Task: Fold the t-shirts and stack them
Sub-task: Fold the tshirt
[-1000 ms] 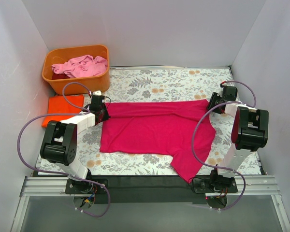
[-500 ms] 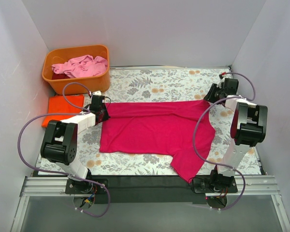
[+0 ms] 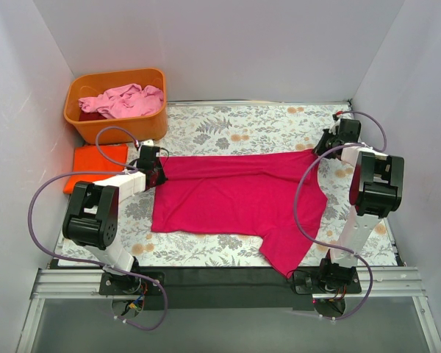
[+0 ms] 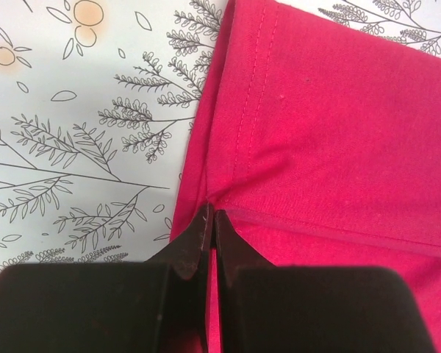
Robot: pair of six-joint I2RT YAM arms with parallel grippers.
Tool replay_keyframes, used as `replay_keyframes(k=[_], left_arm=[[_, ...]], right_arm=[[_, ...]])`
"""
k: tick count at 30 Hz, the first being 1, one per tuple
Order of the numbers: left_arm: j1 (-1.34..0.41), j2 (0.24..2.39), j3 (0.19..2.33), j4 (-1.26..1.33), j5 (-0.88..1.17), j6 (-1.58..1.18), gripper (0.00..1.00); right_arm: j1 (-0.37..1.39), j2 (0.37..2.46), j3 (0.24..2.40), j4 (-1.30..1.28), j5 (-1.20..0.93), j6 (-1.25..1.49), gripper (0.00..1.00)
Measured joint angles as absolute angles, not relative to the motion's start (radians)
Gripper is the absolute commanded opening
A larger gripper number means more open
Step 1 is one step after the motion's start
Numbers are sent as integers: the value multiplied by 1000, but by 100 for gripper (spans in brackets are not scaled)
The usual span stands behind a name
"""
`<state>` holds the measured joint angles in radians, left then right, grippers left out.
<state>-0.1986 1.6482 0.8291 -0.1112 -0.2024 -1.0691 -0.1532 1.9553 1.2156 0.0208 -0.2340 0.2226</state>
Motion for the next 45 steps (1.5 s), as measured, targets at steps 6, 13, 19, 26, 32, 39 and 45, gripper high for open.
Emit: replay_keyframes(k=[6,13,19,26,32,39,45], left_arm=[[-201,1657,834,-115,-224,-1090,0],[-201,1661,849,-127,-219,-1096,38],[-201,1643,861,-155,-197,-1095,70],[-200,1481,865,-203,-178,-1078,78],[-200,1241,781,-192,-140,-1061,80],[-202,995,577,-213,-93,-1050,80],[-207,970,547,-223,-76,-1043,80]], right_arm=[[-155,1957,1237,13,-208,225,1],[-156,1956,1237,1,-207,213,31],[-130,1885,1220,-36,-186,166,39],[-43,1747,1180,-57,-217,79,38],[55,1753,1174,-120,-247,-41,38],[99,1848,1218,-191,-289,-168,37],[100,1942,1301,-231,-325,-219,37]])
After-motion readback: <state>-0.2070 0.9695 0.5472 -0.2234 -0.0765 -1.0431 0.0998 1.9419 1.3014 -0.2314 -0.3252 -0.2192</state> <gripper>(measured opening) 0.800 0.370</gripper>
